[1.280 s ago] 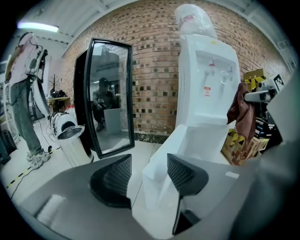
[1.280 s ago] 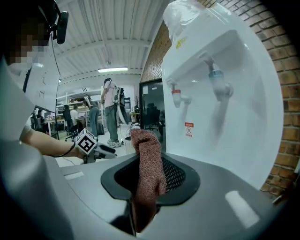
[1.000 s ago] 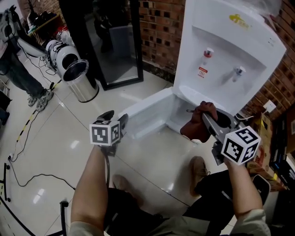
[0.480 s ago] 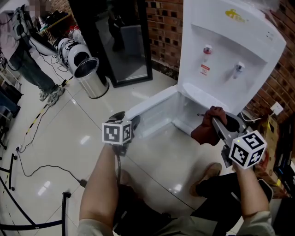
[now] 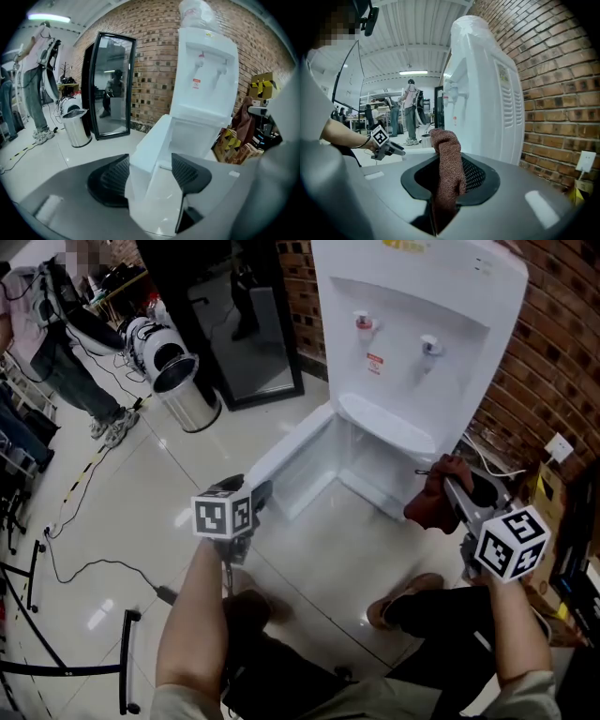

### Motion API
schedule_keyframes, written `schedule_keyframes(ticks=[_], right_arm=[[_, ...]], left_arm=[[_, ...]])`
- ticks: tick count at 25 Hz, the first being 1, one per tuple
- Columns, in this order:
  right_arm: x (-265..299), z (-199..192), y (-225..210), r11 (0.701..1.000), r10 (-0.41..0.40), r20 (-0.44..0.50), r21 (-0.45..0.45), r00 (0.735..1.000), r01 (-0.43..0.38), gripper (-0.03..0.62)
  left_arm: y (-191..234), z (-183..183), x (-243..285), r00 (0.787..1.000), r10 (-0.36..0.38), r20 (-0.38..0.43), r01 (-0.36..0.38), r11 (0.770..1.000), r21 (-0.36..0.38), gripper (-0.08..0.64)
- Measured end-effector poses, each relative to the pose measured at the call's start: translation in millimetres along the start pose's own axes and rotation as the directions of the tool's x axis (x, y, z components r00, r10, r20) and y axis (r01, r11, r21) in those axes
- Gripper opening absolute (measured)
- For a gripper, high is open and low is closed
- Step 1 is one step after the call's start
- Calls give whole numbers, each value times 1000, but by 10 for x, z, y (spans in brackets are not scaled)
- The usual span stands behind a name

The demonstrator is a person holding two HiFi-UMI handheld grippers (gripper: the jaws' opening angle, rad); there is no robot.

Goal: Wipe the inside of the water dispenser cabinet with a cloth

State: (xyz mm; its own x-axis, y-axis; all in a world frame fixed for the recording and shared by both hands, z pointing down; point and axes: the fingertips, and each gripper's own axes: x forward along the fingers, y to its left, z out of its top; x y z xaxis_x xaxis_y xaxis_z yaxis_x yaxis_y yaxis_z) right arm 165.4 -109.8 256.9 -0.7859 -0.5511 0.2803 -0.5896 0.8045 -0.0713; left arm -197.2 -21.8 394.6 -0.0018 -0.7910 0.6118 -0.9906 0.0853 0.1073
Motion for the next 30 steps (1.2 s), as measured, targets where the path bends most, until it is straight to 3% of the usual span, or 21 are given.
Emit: schedule_keyframes(ticks=[5, 8, 12, 17, 19, 22, 25, 30], right_arm=[[-263, 199, -175, 1000, 3, 65, 14, 998, -4, 109], [-366, 271, -192, 1000, 6, 90, 4, 996, -7, 109], [-502, 277, -245, 1000, -15, 99, -7, 995, 16, 109], [-679, 252, -361, 998, -67, 103, -5, 992, 68, 109], [-750, 206, -440, 995, -96, 96, -13, 991, 97, 109], [-801, 143, -571, 991, -132, 92, 7, 987, 131, 109], [-826, 128, -658, 988, -153, 94, 27, 984, 151, 109], [-694, 73, -674, 991, -130, 70, -9, 989, 131, 109]], left_arm=[[-509, -203, -161, 992, -113, -52, 114, 993, 19, 244], [-946, -303, -225, 970, -219, -106, 228, 969, 90, 200], [-1566, -333, -147, 931, -323, -171, 355, 911, 213, 146], [-2328, -307, 121, 874, -426, -234, 483, 811, 331, 112], [-2635, -255, 276, 864, -446, -235, 504, 773, 385, 101], [-2985, -179, 564, 872, -428, -237, 488, 733, 474, 67], [-3293, -76, 836, 887, -409, -214, 458, 718, 524, 41], [-3461, 130, 1262, 934, -339, -117, 346, 769, 538, 9]])
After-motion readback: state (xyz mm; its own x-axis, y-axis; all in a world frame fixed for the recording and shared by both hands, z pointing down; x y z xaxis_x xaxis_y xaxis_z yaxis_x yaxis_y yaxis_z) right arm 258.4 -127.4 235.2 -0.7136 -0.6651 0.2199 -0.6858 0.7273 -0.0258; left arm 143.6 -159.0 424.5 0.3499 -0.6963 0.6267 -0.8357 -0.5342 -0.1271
